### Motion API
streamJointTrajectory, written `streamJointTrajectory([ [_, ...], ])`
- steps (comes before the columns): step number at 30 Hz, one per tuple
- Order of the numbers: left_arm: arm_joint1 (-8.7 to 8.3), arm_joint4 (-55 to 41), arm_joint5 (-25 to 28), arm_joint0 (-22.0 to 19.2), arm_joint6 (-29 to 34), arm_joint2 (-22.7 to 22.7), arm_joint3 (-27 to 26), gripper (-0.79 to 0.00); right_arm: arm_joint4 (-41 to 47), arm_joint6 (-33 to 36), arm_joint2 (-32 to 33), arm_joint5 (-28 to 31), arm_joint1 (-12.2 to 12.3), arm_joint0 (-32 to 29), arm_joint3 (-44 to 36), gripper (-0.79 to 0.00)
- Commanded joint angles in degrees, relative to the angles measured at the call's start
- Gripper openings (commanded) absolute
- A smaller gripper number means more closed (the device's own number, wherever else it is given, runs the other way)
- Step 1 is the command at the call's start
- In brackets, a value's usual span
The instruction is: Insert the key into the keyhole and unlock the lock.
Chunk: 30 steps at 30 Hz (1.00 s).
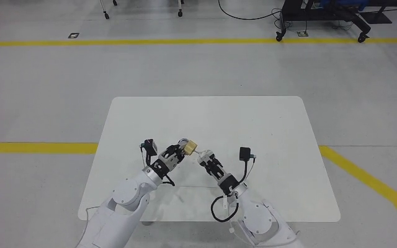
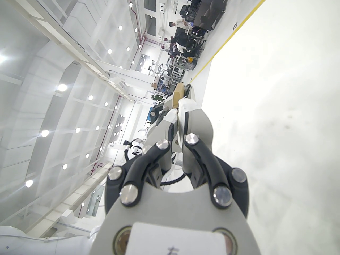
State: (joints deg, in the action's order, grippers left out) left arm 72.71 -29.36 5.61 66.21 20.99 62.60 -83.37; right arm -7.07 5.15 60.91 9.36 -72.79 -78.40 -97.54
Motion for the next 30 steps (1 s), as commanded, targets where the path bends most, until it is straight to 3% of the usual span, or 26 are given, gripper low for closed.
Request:
streamJointTrajectory([
  [1, 0.07, 0.0, -0.1, 0.1, -0.1, 0.1, 0.0, -0.785, -0.1, 0.0, 0.0, 0.0, -0.1, 0.0, 0.1, -0.785],
  [30, 1.17, 0.4, -0.8, 0.2, -0.1, 0.6, 0.2, -0.785, -1.2, -0.3, 0.0, -0.8, -1.2, 0.0, 0.3, -0.785],
])
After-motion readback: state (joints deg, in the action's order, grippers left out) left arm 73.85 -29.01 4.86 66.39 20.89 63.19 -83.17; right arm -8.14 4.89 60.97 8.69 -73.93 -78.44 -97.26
